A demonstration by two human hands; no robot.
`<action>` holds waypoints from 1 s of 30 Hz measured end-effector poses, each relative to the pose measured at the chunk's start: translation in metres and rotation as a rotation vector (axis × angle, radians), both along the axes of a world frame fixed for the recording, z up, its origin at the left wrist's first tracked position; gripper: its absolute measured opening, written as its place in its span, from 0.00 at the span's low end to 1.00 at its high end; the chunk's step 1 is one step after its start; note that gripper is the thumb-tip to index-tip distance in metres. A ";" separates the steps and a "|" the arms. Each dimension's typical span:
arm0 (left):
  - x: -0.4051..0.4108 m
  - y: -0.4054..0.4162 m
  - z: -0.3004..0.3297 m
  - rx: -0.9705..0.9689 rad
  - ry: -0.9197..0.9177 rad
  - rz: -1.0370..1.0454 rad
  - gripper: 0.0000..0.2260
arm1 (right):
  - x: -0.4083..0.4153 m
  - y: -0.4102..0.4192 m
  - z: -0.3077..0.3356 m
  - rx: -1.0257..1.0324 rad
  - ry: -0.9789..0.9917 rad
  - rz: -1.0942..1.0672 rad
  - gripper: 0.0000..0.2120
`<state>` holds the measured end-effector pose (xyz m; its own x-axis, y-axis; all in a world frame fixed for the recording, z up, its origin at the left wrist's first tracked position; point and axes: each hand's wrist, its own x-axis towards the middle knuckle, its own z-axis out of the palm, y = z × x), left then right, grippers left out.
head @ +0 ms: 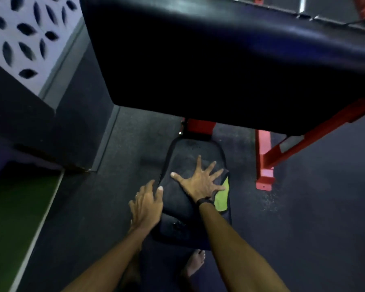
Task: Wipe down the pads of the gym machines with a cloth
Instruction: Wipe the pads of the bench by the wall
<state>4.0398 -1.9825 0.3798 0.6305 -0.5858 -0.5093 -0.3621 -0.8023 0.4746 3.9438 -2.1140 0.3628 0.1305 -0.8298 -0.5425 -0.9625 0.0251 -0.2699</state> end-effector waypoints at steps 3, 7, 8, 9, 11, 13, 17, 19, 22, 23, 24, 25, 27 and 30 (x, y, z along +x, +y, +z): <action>-0.016 -0.006 -0.023 -0.039 0.012 0.101 0.25 | -0.009 0.001 -0.026 -0.168 0.087 0.135 0.46; -0.034 -0.014 -0.031 -0.171 0.059 0.257 0.35 | -0.065 0.049 -0.027 -0.326 0.041 0.285 0.38; -0.037 -0.018 -0.034 -0.189 0.065 0.274 0.37 | -0.082 0.060 -0.027 -0.317 0.041 0.278 0.38; -0.041 -0.019 -0.037 -0.183 0.057 0.290 0.37 | -0.095 0.068 -0.027 -0.292 0.042 0.268 0.39; -0.047 -0.020 -0.046 -0.119 -0.028 0.260 0.35 | -0.102 0.061 -0.032 -0.271 0.038 0.242 0.37; -0.052 -0.021 -0.056 -0.067 -0.119 0.211 0.33 | -0.094 0.040 -0.038 -0.293 0.029 0.237 0.36; -0.052 -0.022 -0.068 -0.045 -0.161 0.205 0.30 | -0.087 0.026 -0.043 -0.314 0.027 0.252 0.36; -0.052 -0.020 -0.066 -0.082 -0.161 0.208 0.30 | -0.088 0.020 -0.041 -0.296 0.000 0.237 0.37; -0.050 -0.019 -0.064 -0.101 -0.154 0.212 0.31 | -0.069 -0.043 -0.050 -0.302 -0.108 0.224 0.36; -0.051 -0.019 -0.065 -0.102 -0.171 0.199 0.31 | -0.062 -0.071 -0.051 -0.272 -0.163 0.204 0.36; -0.051 -0.019 -0.067 -0.099 -0.183 0.186 0.31 | -0.054 -0.095 -0.050 -0.238 -0.198 0.194 0.37; -0.050 -0.021 -0.067 -0.096 -0.192 0.176 0.31 | -0.047 -0.109 -0.051 -0.221 -0.201 0.203 0.37; -0.051 -0.021 -0.068 -0.087 -0.213 0.173 0.31 | -0.045 -0.104 -0.052 -0.253 -0.180 0.245 0.39; -0.054 -0.019 -0.067 -0.089 -0.215 0.173 0.32 | -0.072 -0.036 -0.043 -0.339 -0.082 0.295 0.40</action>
